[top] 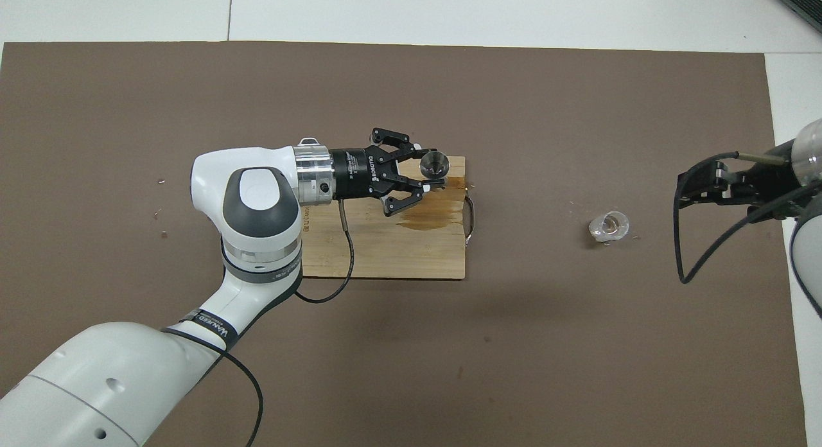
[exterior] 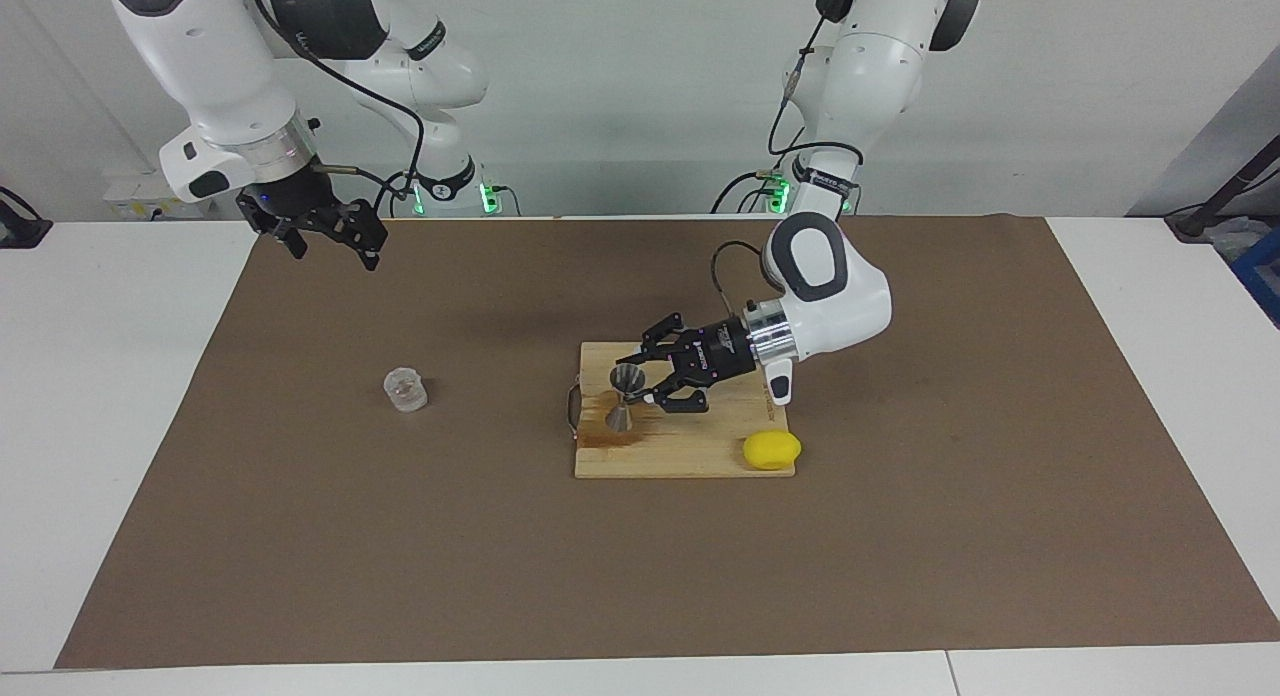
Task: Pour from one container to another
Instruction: 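Carry the metal cup onto the wooden board and open the left gripper, then retract the left gripper while the right gripper opens toward the glass, then grasp the small clear glass cup with the right gripper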
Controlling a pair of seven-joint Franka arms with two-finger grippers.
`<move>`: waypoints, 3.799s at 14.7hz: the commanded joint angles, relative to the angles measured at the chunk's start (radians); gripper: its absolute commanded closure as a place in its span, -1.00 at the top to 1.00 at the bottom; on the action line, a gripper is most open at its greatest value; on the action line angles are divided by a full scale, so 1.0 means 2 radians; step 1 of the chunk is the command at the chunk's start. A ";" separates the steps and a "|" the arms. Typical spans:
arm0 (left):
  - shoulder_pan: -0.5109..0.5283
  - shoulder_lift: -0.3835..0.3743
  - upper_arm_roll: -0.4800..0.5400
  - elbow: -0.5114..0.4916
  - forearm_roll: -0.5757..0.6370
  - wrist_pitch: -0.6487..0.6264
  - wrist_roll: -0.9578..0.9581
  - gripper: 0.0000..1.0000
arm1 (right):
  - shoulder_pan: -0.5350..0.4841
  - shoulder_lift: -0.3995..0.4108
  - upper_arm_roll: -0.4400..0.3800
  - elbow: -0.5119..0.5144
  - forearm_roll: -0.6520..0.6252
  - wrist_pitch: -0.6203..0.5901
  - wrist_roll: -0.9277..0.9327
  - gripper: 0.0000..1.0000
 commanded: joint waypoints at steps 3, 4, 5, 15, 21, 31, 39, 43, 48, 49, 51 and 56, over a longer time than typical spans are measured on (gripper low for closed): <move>-0.004 -0.007 0.008 -0.026 -0.007 0.018 0.000 -1.00 | -0.006 -0.009 0.000 -0.008 0.011 -0.005 -0.018 1.00; -0.002 -0.008 0.008 -0.031 -0.006 0.018 0.000 -1.00 | -0.006 -0.009 0.000 -0.008 0.011 -0.004 -0.018 1.00; -0.001 -0.009 0.008 -0.033 -0.006 0.018 0.001 -1.00 | -0.006 -0.009 0.000 -0.008 0.011 -0.004 -0.017 1.00; -0.007 -0.008 0.008 -0.045 -0.007 0.054 0.016 0.99 | -0.005 -0.004 0.000 -0.008 0.011 0.022 0.080 0.93; 0.015 -0.035 0.007 -0.046 0.000 0.002 0.011 1.00 | -0.013 0.017 0.000 -0.008 0.012 0.049 0.207 0.94; 0.099 -0.116 0.010 -0.006 0.297 -0.159 0.014 1.00 | -0.087 0.107 0.001 -0.021 0.115 0.092 0.348 1.00; 0.138 -0.117 0.011 0.077 0.607 -0.173 0.031 1.00 | -0.117 0.150 0.001 -0.107 0.182 0.202 0.333 1.00; 0.158 -0.137 0.012 0.077 0.723 -0.192 0.186 1.00 | -0.128 0.182 0.001 -0.116 0.226 0.202 0.308 1.00; 0.185 -0.179 0.014 0.069 0.776 -0.264 0.476 1.00 | -0.139 0.202 0.001 -0.123 0.269 0.193 0.289 1.00; 0.191 -0.190 0.014 0.068 0.777 -0.276 0.505 1.00 | -0.135 0.201 0.001 -0.134 0.273 0.198 0.283 1.00; 0.195 -0.207 0.014 0.065 0.776 -0.311 0.524 1.00 | -0.134 0.197 0.001 -0.152 0.303 0.205 0.280 1.00; 0.197 -0.231 0.015 0.073 0.781 -0.373 0.599 1.00 | -0.130 0.193 0.001 -0.163 0.305 0.205 0.268 1.00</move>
